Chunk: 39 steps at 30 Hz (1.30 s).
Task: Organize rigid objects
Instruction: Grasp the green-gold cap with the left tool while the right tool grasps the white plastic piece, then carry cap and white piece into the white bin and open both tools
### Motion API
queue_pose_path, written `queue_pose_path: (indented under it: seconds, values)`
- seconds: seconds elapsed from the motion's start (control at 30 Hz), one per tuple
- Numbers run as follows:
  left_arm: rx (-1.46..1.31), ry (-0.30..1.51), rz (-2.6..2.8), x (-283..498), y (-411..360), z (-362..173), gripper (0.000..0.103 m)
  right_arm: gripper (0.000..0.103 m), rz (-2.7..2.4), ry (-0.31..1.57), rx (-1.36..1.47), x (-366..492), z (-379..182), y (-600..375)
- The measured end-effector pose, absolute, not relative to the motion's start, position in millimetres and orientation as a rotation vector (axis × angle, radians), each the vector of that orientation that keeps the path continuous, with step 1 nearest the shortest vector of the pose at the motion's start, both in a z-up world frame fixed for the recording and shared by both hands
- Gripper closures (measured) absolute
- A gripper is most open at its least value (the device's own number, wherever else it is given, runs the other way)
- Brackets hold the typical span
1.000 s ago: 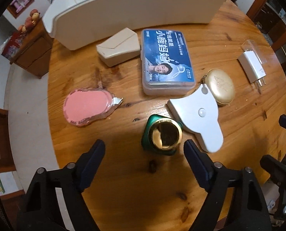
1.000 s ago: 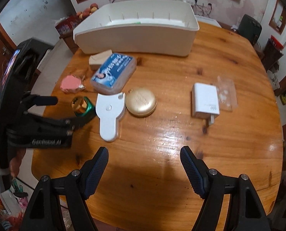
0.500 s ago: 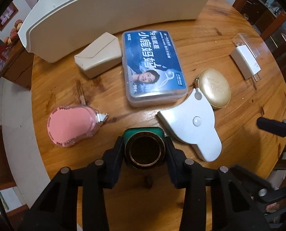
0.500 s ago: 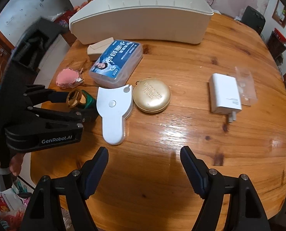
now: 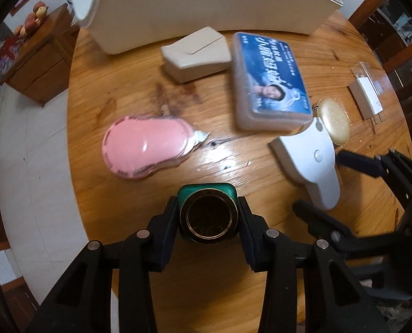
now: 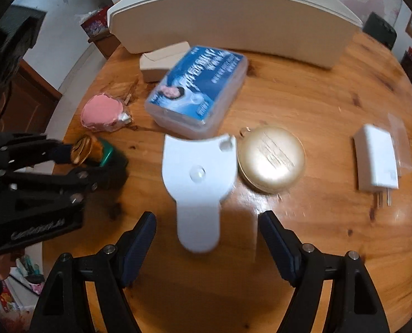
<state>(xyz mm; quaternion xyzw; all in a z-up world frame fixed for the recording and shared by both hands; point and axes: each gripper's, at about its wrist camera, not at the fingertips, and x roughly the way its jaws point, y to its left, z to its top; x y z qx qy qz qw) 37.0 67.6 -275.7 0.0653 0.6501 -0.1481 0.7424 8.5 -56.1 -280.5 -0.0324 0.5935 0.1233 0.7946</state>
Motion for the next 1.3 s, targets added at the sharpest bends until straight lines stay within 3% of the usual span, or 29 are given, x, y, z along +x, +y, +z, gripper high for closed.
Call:
queue_pose_path:
  seconds: [0.4,0.47,0.53,0.57,0.83,1.3]
  values:
    - [0.069,1.453,-0.28,40.8,115.7,-271.0,0.06,0.024,0.258,1.184,-0.184,26.2,-286.8,-17.2]
    - [0.067,1.451,-0.275,39.9,122.0,-268.2,0.06,0.027,0.255,1.172,-0.184,28.2,-286.9,-16.5]
    - [0.061,1.449,-0.27,41.3,126.9,-266.2,0.06,0.036,0.256,1.158,-0.181,28.1,-285.5,-17.8]
    - [0.058,1.448,-0.268,41.4,125.0,-266.0,0.06,0.047,0.262,1.155,-0.178,29.4,-284.1,-19.1]
    - [0.042,1.415,-0.264,45.6,109.9,-238.7,0.06,0.047,0.286,1.207,-0.144,29.9,-276.6,-30.4]
    - [0.087,1.239,-0.301,62.0,56.7,-131.8,0.06,0.047,0.278,1.054,-0.074,21.0,-159.9,-79.5]
